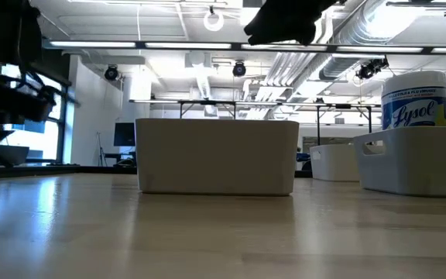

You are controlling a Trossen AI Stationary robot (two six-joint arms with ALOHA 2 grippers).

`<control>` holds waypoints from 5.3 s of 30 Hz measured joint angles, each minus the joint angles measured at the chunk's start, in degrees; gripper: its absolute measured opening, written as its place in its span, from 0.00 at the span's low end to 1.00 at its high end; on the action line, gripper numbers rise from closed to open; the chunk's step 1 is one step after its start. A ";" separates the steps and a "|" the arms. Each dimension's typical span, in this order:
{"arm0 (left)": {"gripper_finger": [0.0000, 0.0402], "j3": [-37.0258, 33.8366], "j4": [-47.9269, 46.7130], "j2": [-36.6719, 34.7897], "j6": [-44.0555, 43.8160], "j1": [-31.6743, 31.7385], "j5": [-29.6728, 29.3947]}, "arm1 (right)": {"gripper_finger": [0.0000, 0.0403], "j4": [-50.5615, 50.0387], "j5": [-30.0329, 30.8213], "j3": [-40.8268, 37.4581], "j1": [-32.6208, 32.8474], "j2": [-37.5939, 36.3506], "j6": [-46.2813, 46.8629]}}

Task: Pick & Place First Aid Supplies
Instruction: Put the orange pad into the left gray bin, then put the blue pad into the white bin

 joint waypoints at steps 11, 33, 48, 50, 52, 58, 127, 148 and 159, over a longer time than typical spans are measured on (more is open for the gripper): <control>0.29 -0.43 13.78 0.24 6.28 1.12 -17.49 | 0.38 0.44 0.19 0.00 1.70 0.15 0.32; 0.29 -1.71 17.77 -7.58 9.04 -1.30 -15.58 | 0.38 0.01 4.09 0.00 5.97 0.24 3.02; 0.29 -9.35 28.30 -7.27 9.98 -1.51 -17.62 | 0.38 -0.09 6.39 0.00 8.32 0.24 2.99; 0.29 -10.01 29.06 -7.30 9.98 -1.53 -17.53 | 0.38 -0.09 6.72 0.00 8.32 0.24 2.99; 0.29 -10.87 30.23 -7.36 10.03 -1.55 -17.35 | 0.38 -0.09 7.18 0.00 8.32 0.24 2.99; 0.29 -14.78 34.84 -7.47 9.89 -1.56 -17.93 | 0.38 -0.09 8.74 0.00 8.28 0.24 2.97; 0.01 21.44 57.21 25.29 40.88 15.82 -6.18 | 0.38 -6.12 6.11 0.00 9.06 0.25 4.70; 0.14 22.85 58.41 24.77 39.39 15.65 -7.49 | 0.38 -6.08 6.49 0.00 9.06 0.24 4.72; 0.14 36.31 36.38 23.02 37.05 12.17 -1.70 | 0.38 -6.31 6.10 0.00 9.06 0.24 5.11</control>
